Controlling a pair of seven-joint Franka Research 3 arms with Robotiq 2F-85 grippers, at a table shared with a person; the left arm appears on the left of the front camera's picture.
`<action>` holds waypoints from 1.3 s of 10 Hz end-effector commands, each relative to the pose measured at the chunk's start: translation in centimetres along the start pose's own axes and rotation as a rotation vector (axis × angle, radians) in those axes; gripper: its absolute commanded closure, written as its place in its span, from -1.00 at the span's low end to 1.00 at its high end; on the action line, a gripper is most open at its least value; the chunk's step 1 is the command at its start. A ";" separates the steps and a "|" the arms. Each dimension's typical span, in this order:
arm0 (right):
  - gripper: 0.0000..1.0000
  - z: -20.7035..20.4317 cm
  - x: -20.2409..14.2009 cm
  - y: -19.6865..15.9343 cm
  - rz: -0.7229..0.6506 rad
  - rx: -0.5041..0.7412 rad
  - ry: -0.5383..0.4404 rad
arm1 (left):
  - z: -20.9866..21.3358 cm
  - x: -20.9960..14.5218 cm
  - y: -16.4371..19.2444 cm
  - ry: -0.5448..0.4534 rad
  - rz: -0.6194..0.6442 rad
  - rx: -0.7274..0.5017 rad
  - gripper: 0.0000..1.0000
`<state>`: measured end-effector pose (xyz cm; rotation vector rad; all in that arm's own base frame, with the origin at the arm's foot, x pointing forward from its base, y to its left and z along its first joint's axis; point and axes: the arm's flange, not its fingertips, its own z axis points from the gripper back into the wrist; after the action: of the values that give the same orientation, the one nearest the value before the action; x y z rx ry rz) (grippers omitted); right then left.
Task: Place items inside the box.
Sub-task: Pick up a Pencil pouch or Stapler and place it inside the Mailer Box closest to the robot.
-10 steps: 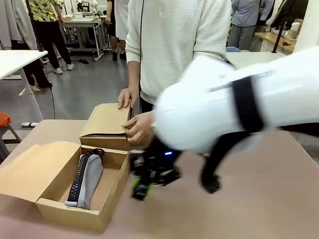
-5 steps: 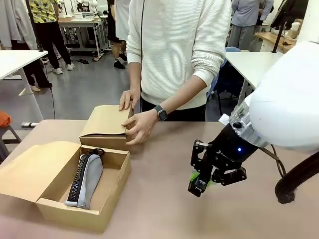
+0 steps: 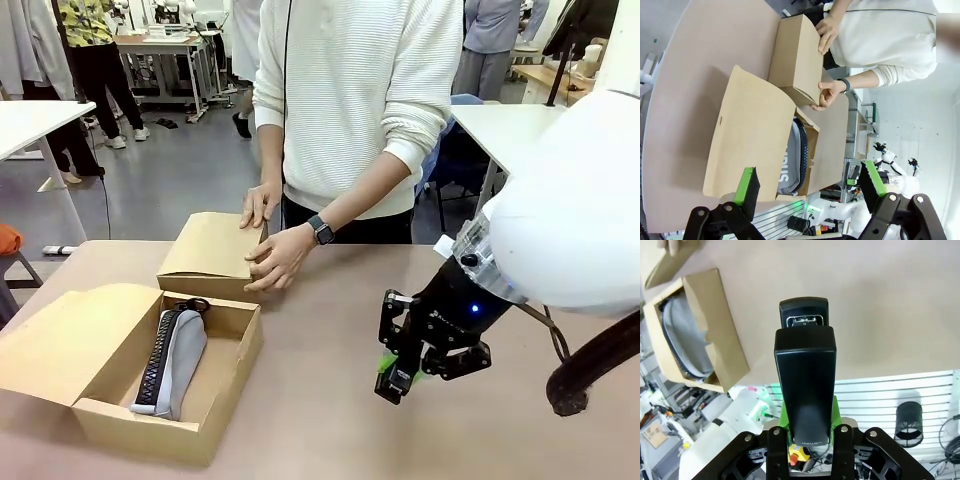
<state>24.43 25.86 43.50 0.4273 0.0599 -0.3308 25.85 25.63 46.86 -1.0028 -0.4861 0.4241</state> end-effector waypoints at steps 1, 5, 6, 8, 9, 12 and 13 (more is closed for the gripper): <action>0.35 -1.1 0.1 3.2 0.050 -0.038 -0.007 | 0.0 -0.1 -0.1 0.001 -0.015 -0.014 -1.00; 0.35 -3.5 -1.5 7.9 0.082 -0.054 -0.004 | 0.0 -0.1 -0.1 0.001 -0.015 -0.014 -1.00; 0.35 -4.2 -1.6 8.6 0.093 -0.038 0.017 | 0.0 -0.1 -0.1 0.001 -0.015 -0.014 -1.00; 0.35 -6.1 -2.3 11.8 0.174 -0.060 0.027 | 0.0 -0.1 -0.1 0.001 -0.015 -0.014 -1.00; 0.35 -7.2 -2.7 14.2 0.243 -0.025 0.018 | 0.0 -0.1 -0.1 0.001 -0.015 -0.014 -1.00; 0.35 -12.3 -2.1 22.0 0.394 -0.032 0.038 | 0.0 -0.1 -0.1 0.001 -0.015 -0.014 -1.00; 0.35 -13.7 -2.0 23.7 0.409 -0.057 0.038 | 0.0 -0.1 -0.1 0.001 -0.015 -0.014 -1.00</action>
<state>28.76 49.06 41.03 0.4186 0.0299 0.0823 25.86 25.62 46.85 -1.0028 -0.4854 0.4240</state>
